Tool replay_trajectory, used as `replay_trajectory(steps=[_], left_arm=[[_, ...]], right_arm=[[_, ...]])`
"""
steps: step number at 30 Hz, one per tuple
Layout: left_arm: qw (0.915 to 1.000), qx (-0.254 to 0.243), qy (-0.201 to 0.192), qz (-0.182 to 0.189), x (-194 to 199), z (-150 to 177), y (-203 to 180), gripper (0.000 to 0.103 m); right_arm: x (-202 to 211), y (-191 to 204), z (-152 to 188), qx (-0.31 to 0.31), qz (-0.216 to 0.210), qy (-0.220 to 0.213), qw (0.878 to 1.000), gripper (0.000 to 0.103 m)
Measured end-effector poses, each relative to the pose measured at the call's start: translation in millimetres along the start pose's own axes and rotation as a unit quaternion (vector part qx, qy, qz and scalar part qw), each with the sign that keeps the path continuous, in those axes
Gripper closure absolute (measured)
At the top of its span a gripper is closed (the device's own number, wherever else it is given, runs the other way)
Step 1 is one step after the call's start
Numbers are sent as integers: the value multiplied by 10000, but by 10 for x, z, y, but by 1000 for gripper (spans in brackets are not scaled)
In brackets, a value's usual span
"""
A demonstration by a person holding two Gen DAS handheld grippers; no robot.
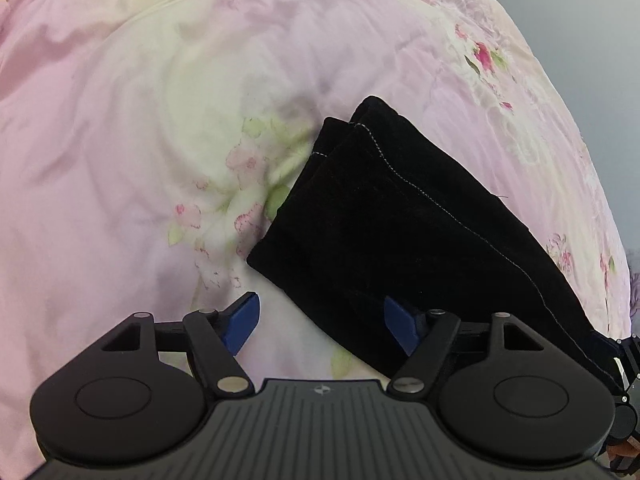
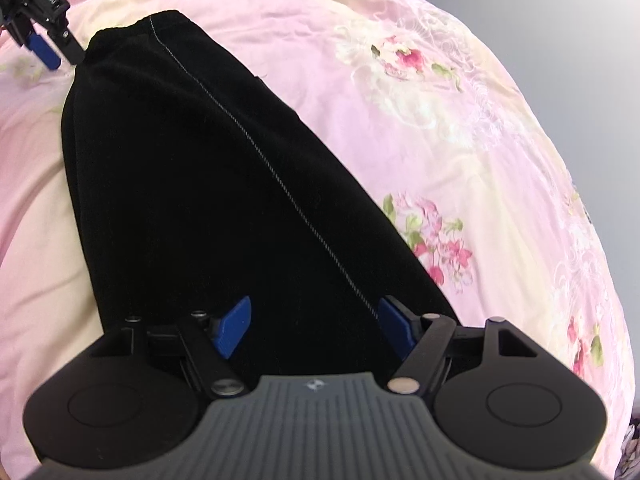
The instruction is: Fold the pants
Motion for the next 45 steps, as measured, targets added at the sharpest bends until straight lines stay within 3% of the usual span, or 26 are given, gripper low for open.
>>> replay_trajectory(steps=[7,10,12,14,16,19,21,30,35,41,45], left_arm=[[9961,766,-239,362,-178,-105,229,20],[9967,689,-277,331,-264,-100,210,20],[9972,588,-362,293,-284,-85,171,23],[9975,527,-426,201,-281,-81,141,28],[9980,369,-520,52,-247,-68,97,42],[9970,-156,-730,-189,-150,-47,-11,58],[9958,-336,-830,-180,-88,-42,-50,62],[9873,-842,-1340,96,267,-50,-360,68],[9843,-956,-1461,243,443,-80,-558,70],[9801,-1140,-1594,303,630,-35,-779,73],[9766,-1331,-1657,328,731,17,-963,74]], right_arm=[[-102,-70,-280,48,-343,-21,9994,35],[-210,-105,-435,207,-311,51,9993,41],[-278,-145,-523,217,-276,82,9994,59],[-331,-205,-598,110,-270,50,9996,71],[-380,-255,-635,-3,-162,26,9999,80],[-523,-307,-742,-65,-40,178,9998,80],[-628,-275,-764,-91,-48,265,9996,80],[-988,-325,-802,-343,-118,412,9985,81],[-737,-270,-698,-325,-177,348,9987,82],[-332,51,-403,-166,-811,270,9962,82],[-268,330,-181,-112,-1302,472,9903,83]])
Point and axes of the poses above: each gripper's, at about its wrist camera, not at the fingertips, and x roughly against the way its jaws point, y to its left, z to its underside, the point moved 1 cm from there along -x, roughly the way its jaws point, and after that the axes turned 7 degrees about y, right-handed, at the moved point
